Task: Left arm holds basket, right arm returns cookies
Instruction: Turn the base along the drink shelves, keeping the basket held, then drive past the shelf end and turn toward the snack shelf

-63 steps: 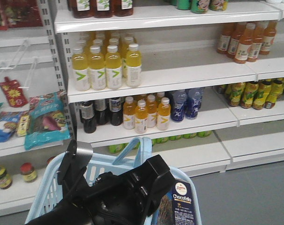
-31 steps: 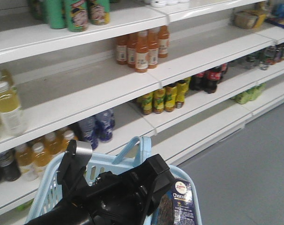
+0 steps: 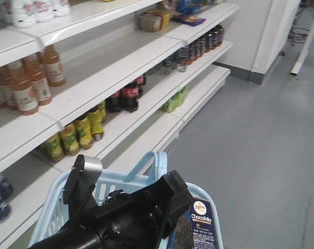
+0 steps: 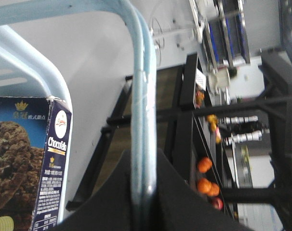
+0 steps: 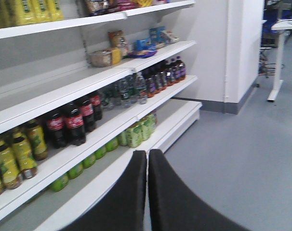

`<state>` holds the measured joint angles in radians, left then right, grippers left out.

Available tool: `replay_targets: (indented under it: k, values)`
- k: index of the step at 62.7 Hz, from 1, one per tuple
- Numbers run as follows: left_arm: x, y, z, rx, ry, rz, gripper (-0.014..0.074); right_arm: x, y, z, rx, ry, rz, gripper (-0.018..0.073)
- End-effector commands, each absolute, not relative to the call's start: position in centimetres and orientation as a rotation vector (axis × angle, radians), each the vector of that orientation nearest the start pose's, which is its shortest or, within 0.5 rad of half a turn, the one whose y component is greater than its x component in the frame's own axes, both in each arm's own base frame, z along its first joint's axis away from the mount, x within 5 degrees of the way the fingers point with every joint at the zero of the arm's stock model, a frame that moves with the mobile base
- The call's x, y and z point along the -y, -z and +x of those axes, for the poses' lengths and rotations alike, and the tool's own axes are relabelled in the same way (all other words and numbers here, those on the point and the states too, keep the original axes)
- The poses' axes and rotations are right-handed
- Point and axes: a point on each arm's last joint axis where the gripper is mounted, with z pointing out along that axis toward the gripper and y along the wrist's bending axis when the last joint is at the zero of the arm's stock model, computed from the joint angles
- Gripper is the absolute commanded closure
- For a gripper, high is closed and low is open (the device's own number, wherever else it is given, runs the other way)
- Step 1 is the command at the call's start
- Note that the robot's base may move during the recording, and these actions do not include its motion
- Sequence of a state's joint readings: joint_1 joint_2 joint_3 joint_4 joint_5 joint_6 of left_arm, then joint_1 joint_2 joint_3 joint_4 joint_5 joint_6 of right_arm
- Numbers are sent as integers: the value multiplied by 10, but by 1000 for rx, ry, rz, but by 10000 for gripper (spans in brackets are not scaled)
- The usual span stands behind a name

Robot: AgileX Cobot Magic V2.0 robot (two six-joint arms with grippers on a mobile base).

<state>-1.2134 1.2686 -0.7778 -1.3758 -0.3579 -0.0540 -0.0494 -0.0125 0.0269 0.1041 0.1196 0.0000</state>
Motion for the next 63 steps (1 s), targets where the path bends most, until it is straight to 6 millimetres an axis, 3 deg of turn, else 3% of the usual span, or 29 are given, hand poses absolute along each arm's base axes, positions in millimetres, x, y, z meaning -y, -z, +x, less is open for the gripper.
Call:
replay_targets:
  k: [1,63]
  values:
    - [242,-317,125,-2024,1425,-456,603,3,-200,55,-1528,-43,116,568]
    - [242,-317,125,-2027,1426,-455,603,3,-200,55,-1528,-43,116,568]
